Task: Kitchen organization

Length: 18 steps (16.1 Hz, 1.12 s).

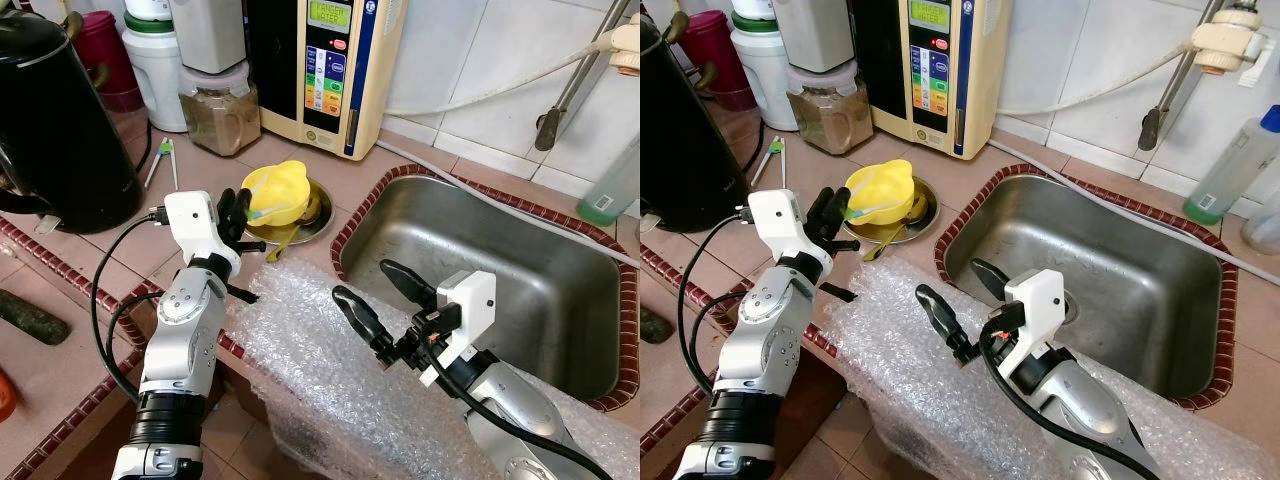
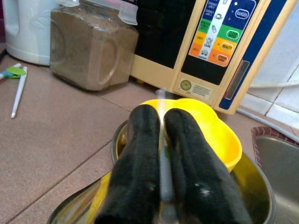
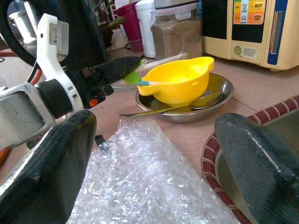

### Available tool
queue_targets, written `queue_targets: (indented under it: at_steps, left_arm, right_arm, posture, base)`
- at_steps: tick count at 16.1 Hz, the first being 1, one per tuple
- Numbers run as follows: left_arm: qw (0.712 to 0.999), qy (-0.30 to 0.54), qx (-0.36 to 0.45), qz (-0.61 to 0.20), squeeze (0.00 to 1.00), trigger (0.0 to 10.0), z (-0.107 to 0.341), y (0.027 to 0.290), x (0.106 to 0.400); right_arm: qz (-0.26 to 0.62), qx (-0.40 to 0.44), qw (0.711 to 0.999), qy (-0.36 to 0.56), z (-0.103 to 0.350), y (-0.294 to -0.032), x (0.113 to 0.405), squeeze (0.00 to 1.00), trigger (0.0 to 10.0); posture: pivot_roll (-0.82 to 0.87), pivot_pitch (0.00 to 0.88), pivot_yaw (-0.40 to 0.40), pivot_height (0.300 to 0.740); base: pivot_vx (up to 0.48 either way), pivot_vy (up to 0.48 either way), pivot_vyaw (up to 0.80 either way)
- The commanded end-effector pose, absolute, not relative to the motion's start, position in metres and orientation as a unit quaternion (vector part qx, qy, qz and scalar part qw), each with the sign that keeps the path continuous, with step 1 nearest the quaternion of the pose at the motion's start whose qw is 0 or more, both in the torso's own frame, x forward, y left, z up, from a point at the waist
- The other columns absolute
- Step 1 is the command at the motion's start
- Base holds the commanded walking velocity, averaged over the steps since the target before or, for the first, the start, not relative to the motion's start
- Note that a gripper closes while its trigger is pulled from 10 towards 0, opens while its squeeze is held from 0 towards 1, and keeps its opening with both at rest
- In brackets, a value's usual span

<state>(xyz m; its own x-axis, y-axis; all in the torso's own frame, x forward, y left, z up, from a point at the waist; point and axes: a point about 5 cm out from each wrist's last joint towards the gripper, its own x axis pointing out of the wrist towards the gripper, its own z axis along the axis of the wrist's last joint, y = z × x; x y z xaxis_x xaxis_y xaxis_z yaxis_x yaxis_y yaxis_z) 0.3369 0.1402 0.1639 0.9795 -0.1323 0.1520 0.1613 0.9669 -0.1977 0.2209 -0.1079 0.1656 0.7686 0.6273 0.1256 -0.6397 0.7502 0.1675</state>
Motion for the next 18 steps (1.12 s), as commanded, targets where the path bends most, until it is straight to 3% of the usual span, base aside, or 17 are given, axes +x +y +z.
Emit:
queue_targets:
  at_steps: [1,9,13,18]
  left_arm:
    - [0.990,-0.081,-0.097,-0.071,0.00,0.0,0.167,0.139,0.337]
    - [0.973,-0.179,-0.039,-0.142,0.00,0.0,0.211,0.144,0.320]
    - [0.949,-0.175,-0.095,-0.245,0.00,0.0,0.218,0.118,0.312]
    - [0.938,-0.159,-0.119,-0.283,0.00,0.0,0.215,0.100,0.308]
  right_arm:
    - [0.335,0.100,0.936,-0.027,0.166,-0.109,0.222,0.00,10.0]
    - [0.284,0.105,0.953,-0.008,0.162,-0.119,0.230,0.00,10.0]
    - [0.200,0.130,0.971,-0.005,0.163,-0.134,0.249,0.00,10.0]
    - [0.133,0.165,0.977,-0.011,0.166,-0.151,0.256,0.00,10.0]
  posture:
    - [-0.03,0.101,-0.035,0.740]
    - [-0.03,0.099,-0.047,0.740]
    - [-0.03,0.092,-0.050,0.740]
    - [-0.05,0.085,-0.052,0.740]
  base:
    - [0.000,0.000,0.00]
    - [0.000,0.000,0.00]
    - [0.000,0.000,0.00]
    - [0.000,0.000,0.00]
